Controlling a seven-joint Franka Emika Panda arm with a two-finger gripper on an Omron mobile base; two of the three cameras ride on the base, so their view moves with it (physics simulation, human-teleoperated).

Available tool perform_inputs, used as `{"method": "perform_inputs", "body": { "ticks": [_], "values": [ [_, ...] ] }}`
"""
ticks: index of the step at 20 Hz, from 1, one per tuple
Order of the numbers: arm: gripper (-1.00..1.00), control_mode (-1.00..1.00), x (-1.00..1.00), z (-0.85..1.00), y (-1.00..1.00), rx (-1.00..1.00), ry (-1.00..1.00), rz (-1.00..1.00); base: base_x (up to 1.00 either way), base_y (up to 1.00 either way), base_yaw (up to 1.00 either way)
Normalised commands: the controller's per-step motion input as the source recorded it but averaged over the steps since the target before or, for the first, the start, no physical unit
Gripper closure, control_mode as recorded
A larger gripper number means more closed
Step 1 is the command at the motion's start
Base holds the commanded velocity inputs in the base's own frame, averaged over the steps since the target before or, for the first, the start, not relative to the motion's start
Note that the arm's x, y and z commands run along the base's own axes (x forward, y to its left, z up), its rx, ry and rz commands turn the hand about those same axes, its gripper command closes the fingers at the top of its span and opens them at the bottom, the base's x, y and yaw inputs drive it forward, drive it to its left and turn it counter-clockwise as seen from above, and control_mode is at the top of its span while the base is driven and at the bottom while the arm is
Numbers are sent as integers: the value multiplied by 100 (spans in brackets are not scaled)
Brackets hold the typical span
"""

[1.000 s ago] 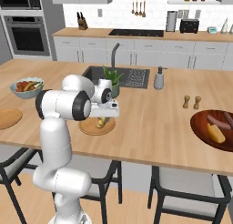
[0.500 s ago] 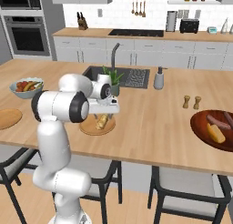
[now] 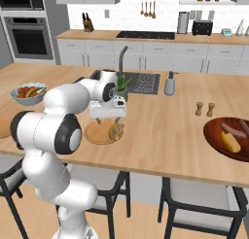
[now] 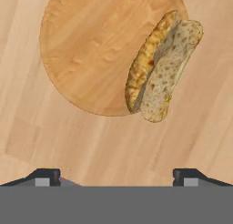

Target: Place one bun and one sausage from the bowl on each plate.

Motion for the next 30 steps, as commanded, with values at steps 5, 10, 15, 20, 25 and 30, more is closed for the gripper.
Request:
{"method": "perform_inputs", "body": {
  "ticks": [5, 10, 15, 20, 25, 30],
  "values": [
    [-100, -100, -100, 53, -27, 1, -13, 6, 0, 0, 0],
    [-100, -100, -100, 44, -22, 3, -16, 4, 0, 0, 0],
    [-100, -100, -50, 17, -1, 0, -7, 2, 0, 0, 0],
    [-100, 100, 0, 0, 0, 0, 0, 0, -5, 0, 0],
    [-100, 100, 0, 0, 0, 0, 0, 0, -45, -93, -27],
    [-100, 100, 0, 0, 0, 0, 0, 0, 0, -100, -30]
  ]
}}
